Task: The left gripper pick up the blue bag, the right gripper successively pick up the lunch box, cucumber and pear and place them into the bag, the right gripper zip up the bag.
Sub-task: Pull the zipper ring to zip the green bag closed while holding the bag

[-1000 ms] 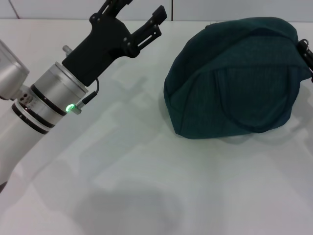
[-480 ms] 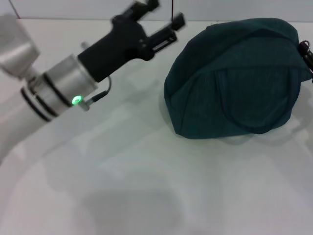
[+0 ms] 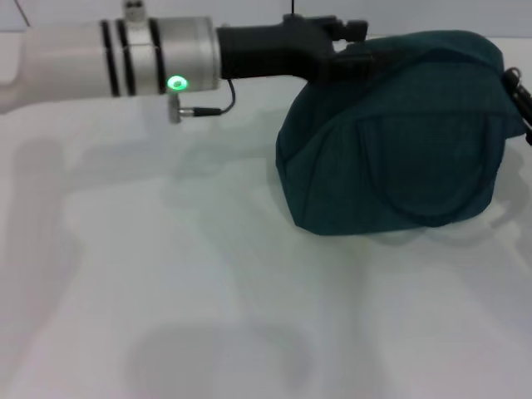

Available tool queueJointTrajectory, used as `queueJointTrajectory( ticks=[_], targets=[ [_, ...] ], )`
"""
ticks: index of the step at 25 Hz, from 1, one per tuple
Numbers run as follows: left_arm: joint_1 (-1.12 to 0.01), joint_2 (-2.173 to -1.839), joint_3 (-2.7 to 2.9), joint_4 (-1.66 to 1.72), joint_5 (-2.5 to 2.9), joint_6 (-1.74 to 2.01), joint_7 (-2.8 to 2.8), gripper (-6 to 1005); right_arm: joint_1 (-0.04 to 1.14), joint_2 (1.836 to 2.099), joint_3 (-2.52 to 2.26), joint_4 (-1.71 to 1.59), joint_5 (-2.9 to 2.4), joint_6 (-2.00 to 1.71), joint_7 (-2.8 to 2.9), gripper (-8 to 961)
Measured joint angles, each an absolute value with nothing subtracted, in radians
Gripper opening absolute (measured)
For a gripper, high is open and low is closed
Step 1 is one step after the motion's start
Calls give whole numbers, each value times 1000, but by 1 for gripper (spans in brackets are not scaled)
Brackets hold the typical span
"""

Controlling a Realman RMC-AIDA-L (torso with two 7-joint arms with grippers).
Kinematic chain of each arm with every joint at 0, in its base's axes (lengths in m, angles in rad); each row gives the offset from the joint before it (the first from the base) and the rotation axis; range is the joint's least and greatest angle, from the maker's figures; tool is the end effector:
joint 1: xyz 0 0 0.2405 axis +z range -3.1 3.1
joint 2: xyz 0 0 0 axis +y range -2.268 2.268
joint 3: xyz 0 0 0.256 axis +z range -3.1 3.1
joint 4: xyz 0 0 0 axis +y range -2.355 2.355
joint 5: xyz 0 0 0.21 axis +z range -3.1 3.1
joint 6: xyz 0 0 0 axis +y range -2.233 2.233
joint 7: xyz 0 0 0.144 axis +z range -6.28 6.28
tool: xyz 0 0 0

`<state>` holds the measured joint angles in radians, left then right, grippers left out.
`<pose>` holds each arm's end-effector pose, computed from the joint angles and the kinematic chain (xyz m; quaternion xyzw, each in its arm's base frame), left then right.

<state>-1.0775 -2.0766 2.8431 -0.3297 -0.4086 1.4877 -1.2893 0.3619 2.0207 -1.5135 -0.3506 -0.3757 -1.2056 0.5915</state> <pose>-0.1413 0.4107 -0.0354 -0.9244 -0.1892 -0.3179 0.0930 0.2967 0.3366 0.0074 -0.7772 0.1841 0.3832 0.4639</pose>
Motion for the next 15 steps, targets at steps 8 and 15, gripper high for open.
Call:
queueJointTrajectory(
  ticks=[8,15],
  targets=[
    [-1100,-2088,2844,-298,-383,1361,-1309,677,364,2019,-1531,-350,-376,-1216,589,509],
    [-1051,-2089,2843,-256,-484,1255,-1257,638,365,2020,-1533,-349,-376,-1212,588,502]
  ],
)
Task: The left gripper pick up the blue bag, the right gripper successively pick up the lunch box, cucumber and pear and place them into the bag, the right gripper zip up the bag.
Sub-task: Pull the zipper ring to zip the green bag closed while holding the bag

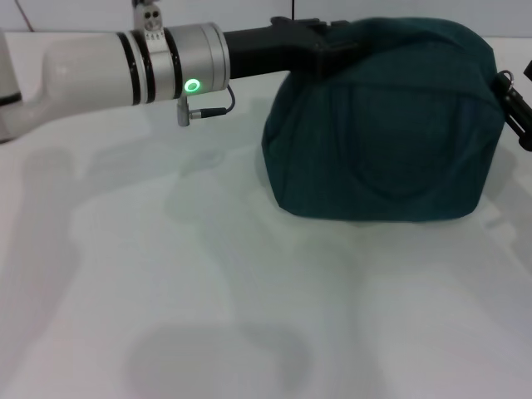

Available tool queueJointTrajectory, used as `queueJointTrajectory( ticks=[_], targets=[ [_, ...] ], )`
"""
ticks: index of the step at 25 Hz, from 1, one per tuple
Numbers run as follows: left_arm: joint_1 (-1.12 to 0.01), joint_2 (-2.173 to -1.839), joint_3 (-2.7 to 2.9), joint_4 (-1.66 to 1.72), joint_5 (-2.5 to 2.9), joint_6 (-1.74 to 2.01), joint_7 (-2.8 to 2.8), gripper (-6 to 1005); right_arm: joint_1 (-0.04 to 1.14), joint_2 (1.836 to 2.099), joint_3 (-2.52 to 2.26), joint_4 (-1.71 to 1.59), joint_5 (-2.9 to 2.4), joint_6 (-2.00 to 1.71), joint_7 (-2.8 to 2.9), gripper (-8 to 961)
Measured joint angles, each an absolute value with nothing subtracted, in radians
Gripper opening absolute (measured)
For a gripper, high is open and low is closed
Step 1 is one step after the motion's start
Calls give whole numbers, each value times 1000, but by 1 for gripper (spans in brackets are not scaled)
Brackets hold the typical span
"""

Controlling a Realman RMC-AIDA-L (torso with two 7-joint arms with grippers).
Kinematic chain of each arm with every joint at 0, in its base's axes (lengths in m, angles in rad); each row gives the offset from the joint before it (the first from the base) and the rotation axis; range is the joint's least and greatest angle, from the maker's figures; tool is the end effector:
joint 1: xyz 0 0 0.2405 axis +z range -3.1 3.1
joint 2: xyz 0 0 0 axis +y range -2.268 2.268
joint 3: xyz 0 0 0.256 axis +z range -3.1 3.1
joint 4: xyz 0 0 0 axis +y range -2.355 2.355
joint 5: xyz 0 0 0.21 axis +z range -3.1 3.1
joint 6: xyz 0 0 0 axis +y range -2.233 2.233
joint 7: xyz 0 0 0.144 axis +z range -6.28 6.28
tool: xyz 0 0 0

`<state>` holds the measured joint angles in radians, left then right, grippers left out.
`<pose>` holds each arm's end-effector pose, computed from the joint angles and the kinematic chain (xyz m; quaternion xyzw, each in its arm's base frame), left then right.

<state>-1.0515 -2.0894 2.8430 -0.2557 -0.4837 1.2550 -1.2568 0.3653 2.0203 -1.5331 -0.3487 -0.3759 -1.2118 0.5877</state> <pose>-0.1557 0.4262 -0.0513 -0.9056 -0.2365 -0.3069 0.1725 0.2939 0.3358 0.0039 -0.7836 0.1784 0.3828 0.4557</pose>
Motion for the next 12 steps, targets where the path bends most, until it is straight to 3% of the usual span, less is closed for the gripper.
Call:
queueJointTrajectory(
  ticks=[5,8,12],
  targets=[
    [-1007,-2091,2843,-205,-546,1215,-1127,451,368,2019,-1533,-348,-376,-1208,590,498],
    [-992,-2090,2843,-179,-562,1205,-1091,213,370,2019,-1533,-348,-376,-1208,593,495],
    [-964,-2090,2842,-176,-564,1254,-1029,147,397,2019,-1541,-330,-376,-1203,594,491]
  ],
)
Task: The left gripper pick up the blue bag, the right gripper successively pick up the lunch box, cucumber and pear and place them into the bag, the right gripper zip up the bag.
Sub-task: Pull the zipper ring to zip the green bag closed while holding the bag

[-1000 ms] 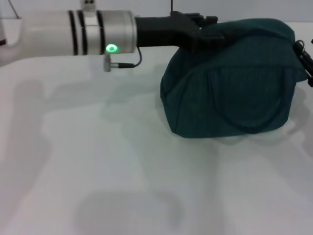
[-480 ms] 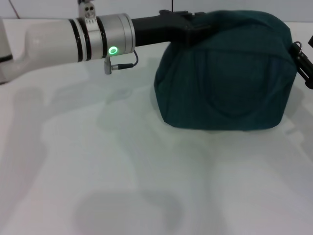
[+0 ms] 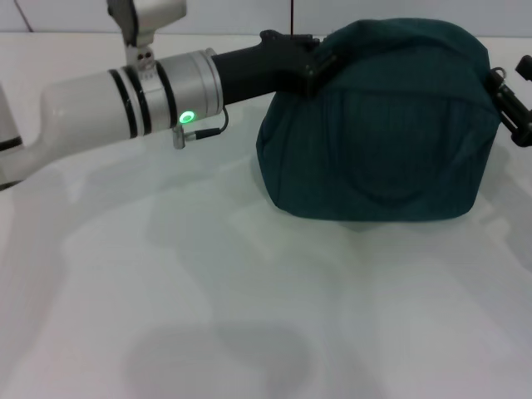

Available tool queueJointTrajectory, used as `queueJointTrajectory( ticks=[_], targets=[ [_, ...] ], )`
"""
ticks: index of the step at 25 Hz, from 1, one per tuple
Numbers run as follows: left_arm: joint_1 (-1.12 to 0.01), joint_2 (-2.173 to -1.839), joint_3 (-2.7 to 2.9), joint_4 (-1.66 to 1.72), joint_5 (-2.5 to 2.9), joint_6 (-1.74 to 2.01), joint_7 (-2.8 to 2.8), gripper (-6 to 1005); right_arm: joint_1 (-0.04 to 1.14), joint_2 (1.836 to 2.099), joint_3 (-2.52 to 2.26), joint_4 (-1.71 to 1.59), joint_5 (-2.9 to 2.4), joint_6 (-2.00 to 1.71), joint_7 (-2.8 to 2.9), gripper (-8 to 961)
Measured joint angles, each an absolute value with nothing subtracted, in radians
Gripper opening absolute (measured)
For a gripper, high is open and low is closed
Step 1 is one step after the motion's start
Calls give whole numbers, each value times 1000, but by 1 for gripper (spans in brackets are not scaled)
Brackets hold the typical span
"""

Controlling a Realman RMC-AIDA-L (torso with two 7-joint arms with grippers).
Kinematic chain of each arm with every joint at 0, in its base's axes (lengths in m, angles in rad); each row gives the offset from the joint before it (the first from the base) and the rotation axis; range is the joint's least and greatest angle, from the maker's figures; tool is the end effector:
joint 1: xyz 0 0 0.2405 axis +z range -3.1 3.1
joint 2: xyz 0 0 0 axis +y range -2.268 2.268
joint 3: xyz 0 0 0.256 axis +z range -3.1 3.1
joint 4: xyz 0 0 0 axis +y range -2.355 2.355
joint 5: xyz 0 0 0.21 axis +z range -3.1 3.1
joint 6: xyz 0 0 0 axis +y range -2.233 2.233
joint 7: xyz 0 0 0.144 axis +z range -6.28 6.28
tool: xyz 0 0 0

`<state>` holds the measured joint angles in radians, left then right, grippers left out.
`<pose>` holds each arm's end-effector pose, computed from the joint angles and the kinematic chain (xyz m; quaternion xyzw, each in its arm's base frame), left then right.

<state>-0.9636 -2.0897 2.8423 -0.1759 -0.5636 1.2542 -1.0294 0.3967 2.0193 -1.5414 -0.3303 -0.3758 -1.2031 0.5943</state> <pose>-0.1744 0.4093 -0.0597 -0.9033 -0.1882 -0.3262 0.2054 0.2885 0.3426 0.0007 -0.7893 0.1777 0.3815 0.4472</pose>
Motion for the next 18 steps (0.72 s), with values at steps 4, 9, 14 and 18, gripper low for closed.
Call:
queueJointTrajectory(
  ticks=[4,9,14,18],
  targets=[
    [-895,-2090,2839,-176,-586,1360,-943,123,440,2018,-1549,-310,-376,-1188,602,488],
    [-786,-2089,2839,-175,-665,1479,-771,110,503,2019,-1600,-310,-376,-1138,634,483],
    [-714,-2085,2842,-175,-717,1583,-669,102,568,2024,-1648,-315,-376,-1121,639,479],
    [-673,-2084,2838,-177,-718,1640,-600,100,595,2024,-1654,-321,-376,-1122,668,475]
  ],
)
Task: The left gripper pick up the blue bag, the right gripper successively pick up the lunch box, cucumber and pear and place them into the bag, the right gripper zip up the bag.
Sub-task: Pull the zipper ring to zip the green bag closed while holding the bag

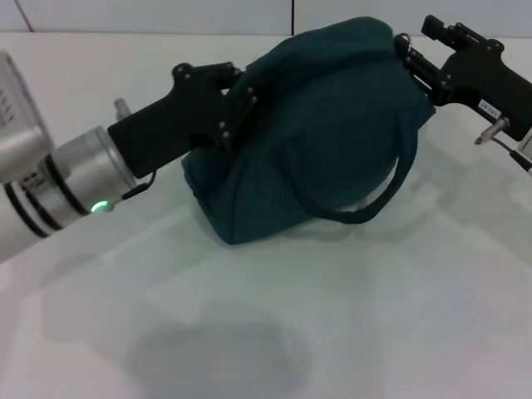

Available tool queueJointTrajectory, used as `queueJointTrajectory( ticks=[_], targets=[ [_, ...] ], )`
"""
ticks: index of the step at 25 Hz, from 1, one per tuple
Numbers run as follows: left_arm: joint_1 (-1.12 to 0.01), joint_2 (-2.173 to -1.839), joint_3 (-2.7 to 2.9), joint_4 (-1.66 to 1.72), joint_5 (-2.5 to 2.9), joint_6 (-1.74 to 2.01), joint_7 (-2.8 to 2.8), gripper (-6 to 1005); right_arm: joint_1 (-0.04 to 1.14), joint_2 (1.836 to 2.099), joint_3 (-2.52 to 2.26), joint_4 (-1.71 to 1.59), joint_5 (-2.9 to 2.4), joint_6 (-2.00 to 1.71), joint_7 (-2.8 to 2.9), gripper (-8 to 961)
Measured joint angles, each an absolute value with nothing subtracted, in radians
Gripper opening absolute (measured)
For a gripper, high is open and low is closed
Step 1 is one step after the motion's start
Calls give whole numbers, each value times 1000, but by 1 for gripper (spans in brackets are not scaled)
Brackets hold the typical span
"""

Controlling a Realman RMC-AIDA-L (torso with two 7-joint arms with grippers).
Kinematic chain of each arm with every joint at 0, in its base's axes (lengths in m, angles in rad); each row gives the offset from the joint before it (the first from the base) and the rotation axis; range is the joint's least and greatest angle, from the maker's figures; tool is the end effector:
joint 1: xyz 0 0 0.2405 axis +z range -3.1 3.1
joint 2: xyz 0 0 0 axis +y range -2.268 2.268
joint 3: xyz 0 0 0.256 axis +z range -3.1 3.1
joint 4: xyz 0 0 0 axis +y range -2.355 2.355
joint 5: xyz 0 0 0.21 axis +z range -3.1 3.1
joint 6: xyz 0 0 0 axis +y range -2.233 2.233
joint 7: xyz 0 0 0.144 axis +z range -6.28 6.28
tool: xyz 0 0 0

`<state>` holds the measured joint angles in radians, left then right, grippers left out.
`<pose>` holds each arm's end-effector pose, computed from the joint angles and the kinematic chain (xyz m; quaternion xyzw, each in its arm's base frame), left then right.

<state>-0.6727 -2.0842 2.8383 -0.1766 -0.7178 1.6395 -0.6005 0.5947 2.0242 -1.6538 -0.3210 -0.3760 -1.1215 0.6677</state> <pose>-0.2368 0.3312 -0.0261 -0.8600 -0.0586 -0.4187 0.2859 0.2219 0.3865 -0.0259 -0.8337 0.1423 0.3880 0.3664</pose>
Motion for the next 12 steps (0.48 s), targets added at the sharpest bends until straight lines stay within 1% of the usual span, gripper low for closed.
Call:
queueJointTrajectory(
  ticks=[8,12],
  targets=[
    [-631,-2082,2831,-185,-767,1638,-596,98,586,2025,-1651,-312,-370,-996,674,468],
    [-637,-2082,2831,-184,-785,1614,-603,98,578,2024,-1648,-311,-369,-927,674,464]
  ],
)
